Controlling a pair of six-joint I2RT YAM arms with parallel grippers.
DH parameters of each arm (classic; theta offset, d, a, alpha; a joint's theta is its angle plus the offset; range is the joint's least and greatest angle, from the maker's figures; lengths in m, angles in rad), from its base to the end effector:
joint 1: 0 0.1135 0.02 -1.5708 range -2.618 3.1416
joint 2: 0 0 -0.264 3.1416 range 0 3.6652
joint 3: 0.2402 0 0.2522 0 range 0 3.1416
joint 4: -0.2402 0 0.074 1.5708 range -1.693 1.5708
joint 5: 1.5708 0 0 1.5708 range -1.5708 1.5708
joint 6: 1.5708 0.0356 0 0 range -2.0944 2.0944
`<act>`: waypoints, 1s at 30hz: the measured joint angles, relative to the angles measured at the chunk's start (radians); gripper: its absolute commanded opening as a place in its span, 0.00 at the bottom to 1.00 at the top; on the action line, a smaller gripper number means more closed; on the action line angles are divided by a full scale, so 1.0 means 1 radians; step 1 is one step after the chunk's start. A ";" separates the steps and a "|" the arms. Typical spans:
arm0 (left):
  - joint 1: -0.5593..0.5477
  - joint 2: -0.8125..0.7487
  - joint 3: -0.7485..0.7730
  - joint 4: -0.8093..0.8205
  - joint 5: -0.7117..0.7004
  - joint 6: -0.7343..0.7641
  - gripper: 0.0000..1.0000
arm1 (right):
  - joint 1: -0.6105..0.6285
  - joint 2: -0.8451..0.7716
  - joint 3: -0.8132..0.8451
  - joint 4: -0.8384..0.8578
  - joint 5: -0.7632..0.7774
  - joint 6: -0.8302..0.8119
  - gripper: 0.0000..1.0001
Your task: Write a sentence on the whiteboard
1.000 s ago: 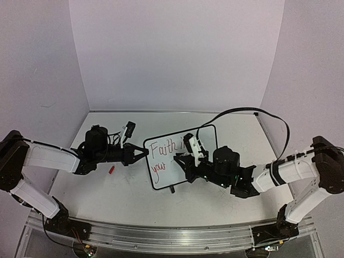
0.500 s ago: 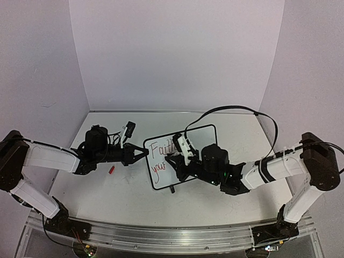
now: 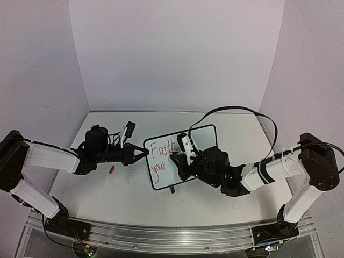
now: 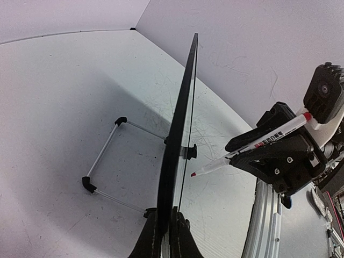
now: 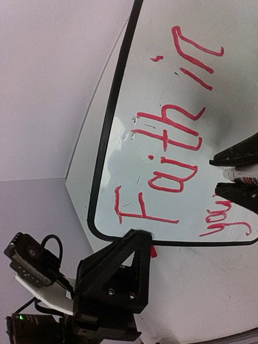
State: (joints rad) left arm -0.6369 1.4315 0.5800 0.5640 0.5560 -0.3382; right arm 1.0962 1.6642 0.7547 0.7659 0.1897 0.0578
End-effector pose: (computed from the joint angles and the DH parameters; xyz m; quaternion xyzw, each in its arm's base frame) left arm 0.2218 -0.1875 0.2006 0.2771 0.7373 -0.4639 0.4055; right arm 0.1660 0.3085 0.2043 -0.3196 0.6842 0.2955 0.5852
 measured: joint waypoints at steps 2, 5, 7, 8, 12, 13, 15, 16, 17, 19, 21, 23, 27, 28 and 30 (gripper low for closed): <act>0.000 0.000 0.000 0.000 0.000 0.000 0.00 | 0.000 0.001 0.001 0.001 -0.008 0.000 0.00; 0.000 0.000 0.000 0.000 0.000 0.000 0.00 | 0.000 0.004 0.002 0.002 -0.028 -0.001 0.00; 0.000 0.000 0.000 0.000 0.001 0.000 0.00 | 0.000 0.006 0.002 0.003 -0.035 -0.001 0.00; 0.000 0.000 0.000 0.000 0.001 0.000 0.00 | 0.000 0.007 0.002 0.003 -0.040 -0.001 0.00; 0.000 0.000 0.000 0.000 0.001 0.000 0.00 | 0.000 0.015 0.003 0.004 -0.044 -0.001 0.00; 0.000 0.000 0.000 0.000 0.001 0.000 0.00 | 0.000 0.019 0.003 0.004 -0.041 -0.001 0.00; 0.000 0.000 0.000 0.000 0.002 0.000 0.00 | 0.000 0.025 0.004 0.003 -0.033 -0.001 0.00; 0.000 0.000 0.000 0.000 0.002 0.000 0.00 | 0.000 0.028 0.004 0.004 -0.028 -0.001 0.00; 0.000 0.000 0.000 0.000 0.002 0.000 0.00 | 0.000 0.030 0.005 0.004 -0.023 -0.001 0.00; 0.000 0.000 0.000 0.000 0.002 0.001 0.00 | 0.000 0.034 0.008 0.003 -0.015 -0.001 0.00; 0.000 0.000 0.000 0.000 0.002 0.001 0.00 | 0.000 0.036 0.010 0.003 -0.007 -0.001 0.00; 0.000 0.000 0.000 0.000 0.002 0.001 0.00 | 0.000 0.036 0.010 0.004 0.000 -0.001 0.00; 0.000 0.000 0.000 0.000 0.002 0.001 0.00 | 0.000 0.037 0.012 0.004 0.011 -0.001 0.00; 0.000 0.000 0.000 0.000 0.001 0.001 0.00 | 0.000 0.038 0.014 0.004 0.012 -0.001 0.00; 0.000 0.000 0.000 0.000 0.001 0.001 0.00 | 0.000 0.043 0.020 0.004 0.013 -0.001 0.00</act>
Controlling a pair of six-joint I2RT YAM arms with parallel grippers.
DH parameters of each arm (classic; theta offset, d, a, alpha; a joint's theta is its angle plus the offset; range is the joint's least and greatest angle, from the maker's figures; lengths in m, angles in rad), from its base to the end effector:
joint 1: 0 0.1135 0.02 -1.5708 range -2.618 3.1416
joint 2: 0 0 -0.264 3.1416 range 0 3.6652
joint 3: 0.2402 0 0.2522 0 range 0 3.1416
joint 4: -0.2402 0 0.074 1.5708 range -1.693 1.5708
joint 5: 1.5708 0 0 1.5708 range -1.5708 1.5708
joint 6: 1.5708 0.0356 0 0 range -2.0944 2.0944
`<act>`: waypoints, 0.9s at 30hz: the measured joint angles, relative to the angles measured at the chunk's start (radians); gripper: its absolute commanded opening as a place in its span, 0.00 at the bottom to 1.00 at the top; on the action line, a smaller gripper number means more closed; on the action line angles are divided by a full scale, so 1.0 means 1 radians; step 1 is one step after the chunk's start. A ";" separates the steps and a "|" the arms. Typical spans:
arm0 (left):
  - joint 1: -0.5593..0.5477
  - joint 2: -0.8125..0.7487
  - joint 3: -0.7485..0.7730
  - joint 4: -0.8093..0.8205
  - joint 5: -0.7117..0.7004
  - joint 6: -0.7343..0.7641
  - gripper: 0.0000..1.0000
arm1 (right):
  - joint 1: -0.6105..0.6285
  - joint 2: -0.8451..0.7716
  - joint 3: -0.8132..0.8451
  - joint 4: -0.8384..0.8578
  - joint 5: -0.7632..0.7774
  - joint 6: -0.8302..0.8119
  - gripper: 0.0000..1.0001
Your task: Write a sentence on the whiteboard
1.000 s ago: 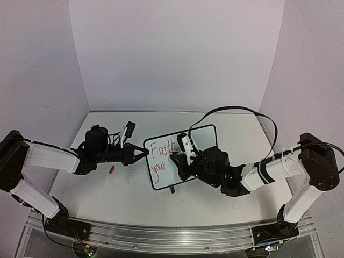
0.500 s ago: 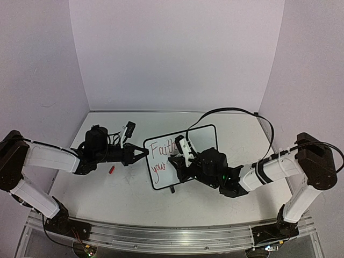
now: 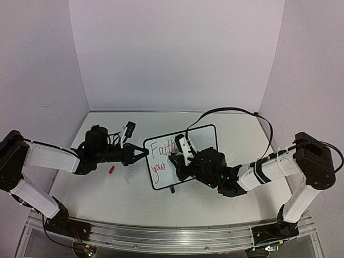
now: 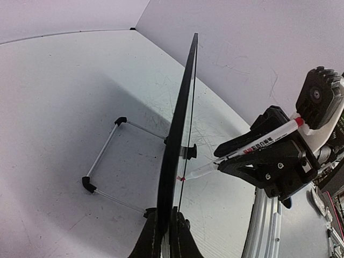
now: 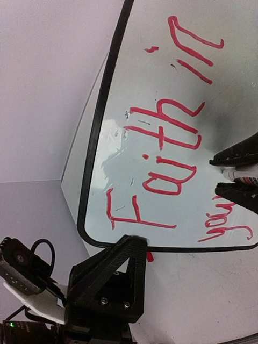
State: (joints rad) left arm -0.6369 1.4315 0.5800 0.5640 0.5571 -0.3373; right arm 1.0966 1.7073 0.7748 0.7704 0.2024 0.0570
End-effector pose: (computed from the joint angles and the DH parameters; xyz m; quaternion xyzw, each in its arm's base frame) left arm 0.2218 -0.1875 0.2006 0.2777 0.7370 -0.4640 0.4054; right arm 0.1696 0.3148 0.1965 -0.3198 0.6905 0.2868 0.5820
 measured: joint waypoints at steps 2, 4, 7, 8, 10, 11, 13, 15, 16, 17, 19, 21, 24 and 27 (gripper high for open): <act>0.000 0.000 0.000 0.000 0.000 0.000 0.00 | 0.000 0.005 0.005 0.001 0.000 0.000 0.00; 0.000 0.000 0.000 0.000 0.000 0.000 0.00 | 0.001 0.010 0.009 0.000 -0.001 0.000 0.00; 0.000 0.000 0.000 0.000 0.000 0.000 0.00 | 0.004 0.015 0.015 -0.001 -0.002 0.000 0.00; 0.000 0.000 0.000 0.000 0.000 0.000 0.00 | 0.004 0.017 0.017 0.000 -0.004 0.000 0.00; 0.000 0.000 0.000 0.000 0.000 0.000 0.00 | 0.004 0.018 0.018 0.000 -0.006 0.000 0.00; 0.000 0.000 0.000 0.000 0.000 0.000 0.00 | 0.004 0.019 0.018 0.000 -0.008 0.001 0.00; 0.000 0.000 0.000 0.000 0.000 0.000 0.00 | 0.004 0.019 0.018 0.000 -0.010 0.004 0.00; 0.000 0.000 0.000 0.000 0.000 0.000 0.00 | 0.004 0.019 0.018 -0.001 -0.010 0.008 0.00; 0.000 0.000 0.000 0.000 0.000 0.000 0.00 | 0.004 0.019 0.018 -0.001 -0.010 0.010 0.00; 0.000 0.000 0.000 0.000 0.000 0.000 0.00 | 0.004 0.019 0.018 -0.001 -0.010 0.013 0.00; 0.000 0.000 0.000 0.000 0.000 0.000 0.00 | 0.004 0.019 0.018 -0.002 -0.010 0.018 0.00; 0.000 0.000 0.000 0.000 0.000 0.000 0.00 | 0.004 0.019 0.018 -0.003 -0.010 0.022 0.00; 0.000 0.000 0.000 0.000 0.000 0.000 0.00 | 0.004 0.019 0.018 -0.006 -0.010 0.027 0.00; 0.000 0.000 0.000 0.000 -0.001 0.000 0.00 | 0.004 0.019 0.018 -0.009 -0.011 0.031 0.00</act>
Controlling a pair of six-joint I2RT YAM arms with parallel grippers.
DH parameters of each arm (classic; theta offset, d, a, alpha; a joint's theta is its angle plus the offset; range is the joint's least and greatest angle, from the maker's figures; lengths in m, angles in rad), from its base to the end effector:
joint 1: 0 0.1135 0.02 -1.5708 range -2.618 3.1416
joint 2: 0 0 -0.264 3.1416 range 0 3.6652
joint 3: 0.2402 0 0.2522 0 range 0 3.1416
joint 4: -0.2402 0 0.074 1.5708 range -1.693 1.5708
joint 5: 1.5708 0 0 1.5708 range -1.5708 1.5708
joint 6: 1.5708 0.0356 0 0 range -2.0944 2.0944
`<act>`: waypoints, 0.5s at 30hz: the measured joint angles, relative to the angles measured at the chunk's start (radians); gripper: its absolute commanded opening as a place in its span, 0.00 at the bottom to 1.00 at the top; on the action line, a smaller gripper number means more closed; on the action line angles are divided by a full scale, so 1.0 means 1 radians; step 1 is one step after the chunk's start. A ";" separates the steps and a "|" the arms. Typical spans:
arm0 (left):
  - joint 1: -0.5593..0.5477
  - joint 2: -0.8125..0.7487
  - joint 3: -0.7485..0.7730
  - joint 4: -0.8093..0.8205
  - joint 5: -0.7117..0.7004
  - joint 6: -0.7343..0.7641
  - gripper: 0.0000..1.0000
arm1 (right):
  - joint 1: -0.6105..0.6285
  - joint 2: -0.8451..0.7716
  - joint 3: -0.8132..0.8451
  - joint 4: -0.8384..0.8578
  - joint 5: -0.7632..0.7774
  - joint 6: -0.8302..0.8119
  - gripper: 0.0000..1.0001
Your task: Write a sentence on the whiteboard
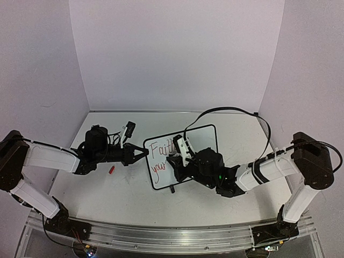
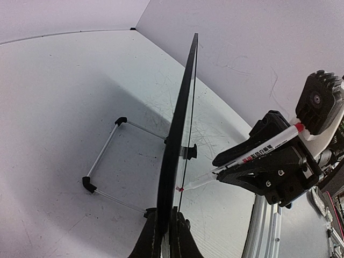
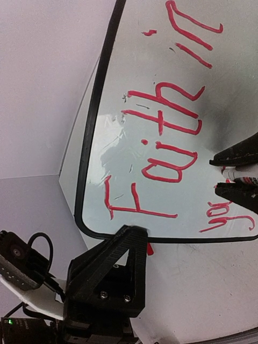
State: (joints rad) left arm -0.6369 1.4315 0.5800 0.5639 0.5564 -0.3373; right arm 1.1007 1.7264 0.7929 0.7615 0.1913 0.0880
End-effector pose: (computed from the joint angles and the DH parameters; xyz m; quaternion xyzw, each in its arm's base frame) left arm 0.2218 -0.1875 0.2006 0.2775 0.7372 -0.4638 0.4056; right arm 0.1701 0.3199 0.1945 -0.3157 0.6960 0.2983 0.5719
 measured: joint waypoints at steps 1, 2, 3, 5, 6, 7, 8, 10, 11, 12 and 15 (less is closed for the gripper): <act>0.000 0.000 0.000 0.000 0.000 0.000 0.00 | 0.000 0.000 0.000 0.000 0.000 0.001 0.00; 0.000 0.000 0.000 0.000 0.000 0.000 0.00 | 0.000 0.000 0.000 0.000 0.001 0.002 0.00; 0.000 0.000 0.000 0.000 0.000 0.000 0.00 | 0.000 0.000 0.000 -0.001 0.001 0.003 0.00; 0.000 0.000 0.000 0.000 0.000 0.000 0.00 | 0.000 0.000 -0.001 -0.001 0.002 0.006 0.00; 0.000 0.000 0.000 0.000 0.000 0.000 0.00 | 0.000 0.000 -0.002 -0.003 0.002 0.008 0.00; 0.000 0.000 0.000 0.000 0.000 0.000 0.00 | 0.001 0.000 -0.002 -0.004 0.002 0.009 0.00; 0.000 0.000 0.000 0.000 0.000 0.000 0.00 | 0.001 0.000 -0.003 -0.006 0.003 0.010 0.00; 0.000 0.000 0.000 0.000 0.000 0.000 0.00 | 0.001 0.000 -0.003 -0.007 0.003 0.013 0.00; 0.000 0.000 0.000 0.000 0.000 0.000 0.00 | 0.001 0.000 -0.004 -0.007 0.003 0.014 0.00; 0.000 0.000 0.000 0.000 0.000 0.000 0.00 | 0.001 0.000 -0.004 -0.007 0.004 0.014 0.00; 0.000 0.000 0.000 0.000 0.000 0.000 0.00 | 0.002 0.000 -0.007 -0.007 0.010 0.016 0.00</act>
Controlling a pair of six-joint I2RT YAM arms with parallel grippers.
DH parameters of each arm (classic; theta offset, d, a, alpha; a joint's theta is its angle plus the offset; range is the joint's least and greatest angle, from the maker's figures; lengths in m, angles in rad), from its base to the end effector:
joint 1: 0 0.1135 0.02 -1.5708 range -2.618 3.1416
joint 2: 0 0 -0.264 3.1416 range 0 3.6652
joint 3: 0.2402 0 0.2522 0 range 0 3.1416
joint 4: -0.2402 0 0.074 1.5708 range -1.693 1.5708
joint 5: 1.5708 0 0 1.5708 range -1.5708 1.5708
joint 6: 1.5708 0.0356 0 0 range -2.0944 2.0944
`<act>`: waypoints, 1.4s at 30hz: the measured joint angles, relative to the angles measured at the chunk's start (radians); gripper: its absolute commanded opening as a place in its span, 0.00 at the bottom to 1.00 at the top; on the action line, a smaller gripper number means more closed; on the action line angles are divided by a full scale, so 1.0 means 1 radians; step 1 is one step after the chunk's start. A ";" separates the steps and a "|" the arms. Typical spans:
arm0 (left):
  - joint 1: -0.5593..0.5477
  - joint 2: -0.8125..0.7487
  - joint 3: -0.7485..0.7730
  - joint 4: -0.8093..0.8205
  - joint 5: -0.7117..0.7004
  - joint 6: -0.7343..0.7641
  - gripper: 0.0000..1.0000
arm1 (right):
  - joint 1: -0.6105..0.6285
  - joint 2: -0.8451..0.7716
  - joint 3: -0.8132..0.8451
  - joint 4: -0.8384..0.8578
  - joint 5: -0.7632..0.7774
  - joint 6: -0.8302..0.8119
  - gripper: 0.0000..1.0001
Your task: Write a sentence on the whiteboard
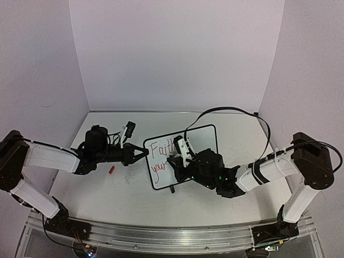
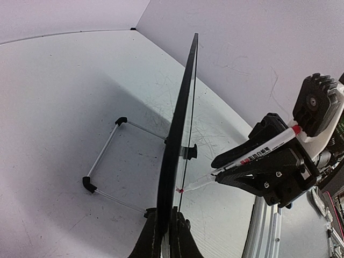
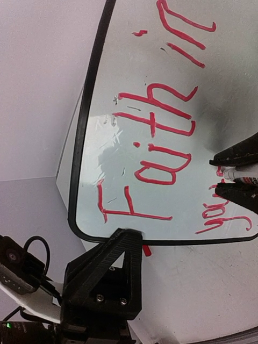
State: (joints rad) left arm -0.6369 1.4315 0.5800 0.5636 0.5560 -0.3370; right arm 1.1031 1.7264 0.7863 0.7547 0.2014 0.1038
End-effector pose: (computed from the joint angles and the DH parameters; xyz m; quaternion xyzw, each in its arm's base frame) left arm 0.2218 -0.1875 0.2006 0.2775 0.7373 -0.4636 0.4056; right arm 0.1690 0.3189 0.1918 -0.3105 0.7028 0.2969 0.5671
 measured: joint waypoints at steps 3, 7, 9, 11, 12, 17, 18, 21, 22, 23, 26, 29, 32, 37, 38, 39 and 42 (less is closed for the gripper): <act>0.000 0.000 0.000 0.000 0.000 0.000 0.00 | 0.003 0.000 -0.011 0.000 0.013 0.002 0.00; 0.000 0.000 0.000 0.000 0.000 0.000 0.00 | 0.008 -0.001 -0.028 0.000 0.028 0.006 0.00; 0.000 0.000 0.000 0.000 0.000 0.000 0.00 | 0.009 -0.001 -0.032 -0.001 0.033 0.007 0.00; 0.000 0.000 0.000 0.000 0.000 0.000 0.00 | 0.009 -0.001 -0.032 -0.001 0.033 0.011 0.00; 0.000 0.000 0.000 0.000 0.000 0.000 0.00 | 0.009 -0.001 -0.032 -0.001 0.033 0.013 0.00; 0.000 0.000 0.000 0.000 0.000 0.000 0.00 | 0.008 0.000 -0.032 -0.003 0.024 0.022 0.00; 0.000 0.000 0.000 0.000 0.000 0.000 0.00 | 0.008 0.000 -0.032 -0.006 0.020 0.023 0.00; 0.000 0.000 0.000 0.000 -0.001 0.000 0.00 | 0.008 0.006 -0.027 -0.012 0.010 0.026 0.00; 0.000 0.000 0.000 0.000 -0.001 0.000 0.00 | 0.009 0.009 -0.024 -0.013 0.006 0.027 0.00; 0.000 0.000 0.000 0.000 -0.001 0.000 0.00 | 0.010 0.013 -0.020 -0.014 0.002 0.028 0.00; 0.000 0.000 0.000 0.000 -0.001 0.000 0.00 | 0.013 0.020 -0.009 -0.018 -0.007 0.028 0.00; 0.000 0.000 0.000 0.000 -0.001 0.000 0.00 | 0.013 0.019 -0.007 -0.017 -0.009 0.028 0.00; 0.000 0.000 0.000 0.000 0.001 0.000 0.00 | 0.012 -0.010 -0.042 0.003 0.001 0.027 0.00; -0.001 0.000 0.000 0.000 0.001 0.000 0.00 | -0.001 -0.057 -0.076 0.021 0.020 0.020 0.00; -0.001 0.000 0.000 0.000 0.001 0.000 0.00 | -0.004 -0.057 -0.076 0.023 0.020 0.020 0.00; -0.001 0.000 0.000 0.000 0.001 0.000 0.00 | -0.006 -0.057 -0.076 0.023 0.020 0.020 0.00; -0.001 0.000 0.000 0.000 0.001 0.000 0.00 | -0.010 -0.056 -0.076 0.023 0.015 0.020 0.00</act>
State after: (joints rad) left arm -0.6380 1.4315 0.5800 0.5632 0.5568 -0.3374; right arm 1.0929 1.6699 0.7107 0.7779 0.2166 0.1240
